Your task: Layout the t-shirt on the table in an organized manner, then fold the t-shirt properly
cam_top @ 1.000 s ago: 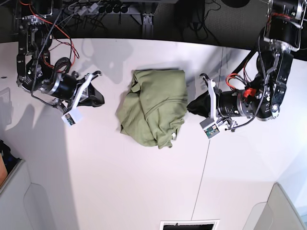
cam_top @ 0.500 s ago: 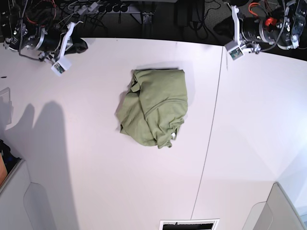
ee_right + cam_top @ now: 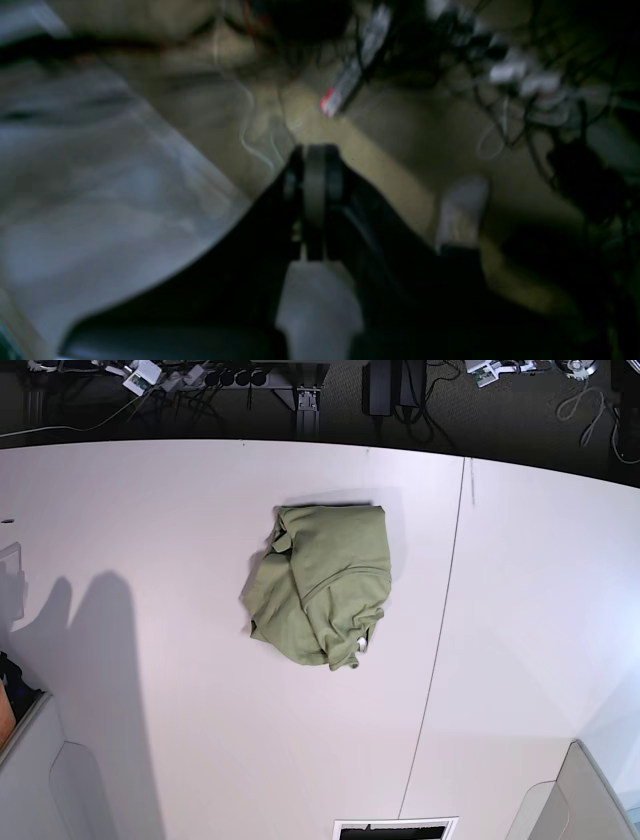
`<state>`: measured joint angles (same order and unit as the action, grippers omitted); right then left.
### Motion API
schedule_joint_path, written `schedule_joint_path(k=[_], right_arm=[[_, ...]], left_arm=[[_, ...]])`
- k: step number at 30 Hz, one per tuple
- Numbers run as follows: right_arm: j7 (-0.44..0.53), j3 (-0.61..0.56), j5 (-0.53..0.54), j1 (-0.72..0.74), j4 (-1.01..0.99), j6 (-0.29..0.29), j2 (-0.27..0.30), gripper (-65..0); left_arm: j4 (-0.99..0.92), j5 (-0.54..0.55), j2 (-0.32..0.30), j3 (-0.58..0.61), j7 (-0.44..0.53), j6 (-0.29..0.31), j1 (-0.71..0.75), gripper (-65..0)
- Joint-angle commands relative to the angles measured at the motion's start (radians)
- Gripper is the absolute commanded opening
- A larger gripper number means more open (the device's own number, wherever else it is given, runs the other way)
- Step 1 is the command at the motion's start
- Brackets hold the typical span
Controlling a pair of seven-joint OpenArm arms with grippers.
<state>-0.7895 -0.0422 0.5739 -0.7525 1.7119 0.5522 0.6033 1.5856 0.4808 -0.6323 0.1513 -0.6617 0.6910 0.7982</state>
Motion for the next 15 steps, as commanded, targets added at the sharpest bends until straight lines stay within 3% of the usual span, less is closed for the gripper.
schedule_joint_path(k=[1, 3, 5, 11, 15], right_arm=[[0.030, -0.021, -0.022, -0.008, -0.028, 0.011, 0.007, -65.0], [0.100, -0.074, -0.104, 0.014, -0.113, -0.009, -0.011, -65.0], [0.109, -0.109, -0.169, 0.061, -0.205, -0.034, -0.055, -65.0], [0.109, -0.139, -0.246, 0.258, -0.517, -0.024, -0.200, -65.0], [0.140, -0.164, -0.245, 0.397, -0.678, -0.024, -0.260, -65.0]], left_arm=[[-0.048, -0.027, -0.010, 0.033, 0.055, 0.007, -0.002, -59.5], [-0.167, -0.088, -0.008, 0.113, 0.167, 0.007, -0.044, -59.5], [-0.273, -0.120, 0.013, 0.192, 0.202, 0.001, -0.112, -59.5], [-0.587, -0.165, 0.171, 0.380, 0.195, -0.228, -0.344, -59.5], [-0.814, -0.169, 0.287, 0.454, 0.250, -0.254, -0.466, -59.5]])
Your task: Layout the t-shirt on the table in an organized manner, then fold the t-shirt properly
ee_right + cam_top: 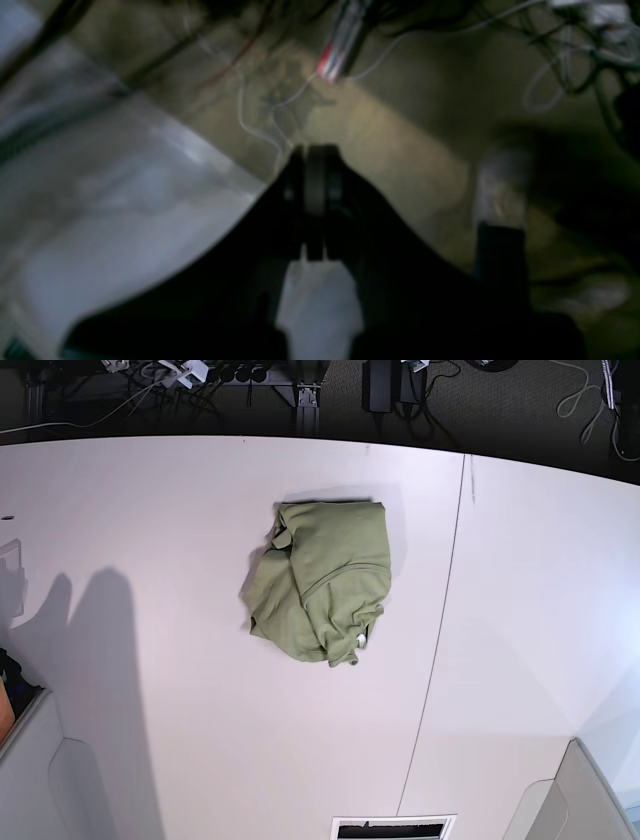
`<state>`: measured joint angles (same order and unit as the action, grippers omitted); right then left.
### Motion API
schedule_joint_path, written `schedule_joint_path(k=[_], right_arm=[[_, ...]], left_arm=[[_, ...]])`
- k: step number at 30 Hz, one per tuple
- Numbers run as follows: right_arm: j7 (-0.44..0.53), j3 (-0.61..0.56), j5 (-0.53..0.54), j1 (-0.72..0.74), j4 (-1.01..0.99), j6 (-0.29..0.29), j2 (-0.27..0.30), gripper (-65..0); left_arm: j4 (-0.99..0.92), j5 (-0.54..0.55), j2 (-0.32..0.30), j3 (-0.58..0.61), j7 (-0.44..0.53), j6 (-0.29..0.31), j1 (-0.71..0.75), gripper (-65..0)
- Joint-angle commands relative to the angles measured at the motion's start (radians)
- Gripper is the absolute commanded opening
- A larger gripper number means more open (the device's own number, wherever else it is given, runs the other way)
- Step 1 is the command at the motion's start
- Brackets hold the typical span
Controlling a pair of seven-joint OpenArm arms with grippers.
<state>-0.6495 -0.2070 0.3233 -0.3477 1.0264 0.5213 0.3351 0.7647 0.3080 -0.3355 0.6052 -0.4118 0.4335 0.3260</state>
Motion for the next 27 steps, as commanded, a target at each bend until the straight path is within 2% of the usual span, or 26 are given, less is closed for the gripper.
schedule_joint_path(k=[1, 4, 6, 14, 20, 23, 27], right_arm=[[0.018, -0.008, 0.005, 0.021, -0.018, 0.006, 0.000, -65.0], [0.087, -0.032, 0.011, 0.076, -0.040, 0.006, -0.009, -65.0], [0.089, -0.036, 0.033, 0.095, -0.031, 0.006, -0.008, -65.0], [0.090, -0.035, 0.069, 0.104, 0.014, 0.006, -0.003, -65.0], [0.089, -0.035, 0.045, 0.103, 0.014, 0.006, -0.003, -65.0], [0.089, -0.035, 0.000, 0.100, 0.010, -0.013, -0.005, -65.0], [0.088, -0.035, -0.032, 0.091, 0.010, -0.013, -0.006, -65.0]], left_arm=[[-0.042, 0.004, 0.016, 0.004, 0.013, 0.004, -0.016, -59.5], [-0.142, 0.004, 0.080, 0.004, 0.019, 0.005, -0.063, -59.5], [-0.161, 0.002, 0.101, 0.004, 0.019, 0.004, -0.069, -59.4], [-0.162, 0.002, 0.106, 0.004, 0.032, 0.004, -0.060, -59.4], [-0.162, 0.002, 0.109, 0.004, 0.273, 0.004, -0.024, -59.4], [-0.162, 0.001, 0.111, 0.004, 0.309, 0.004, -0.022, -59.4], [-0.162, 0.001, 0.111, 0.004, 0.311, 0.004, -0.029, -59.4]])
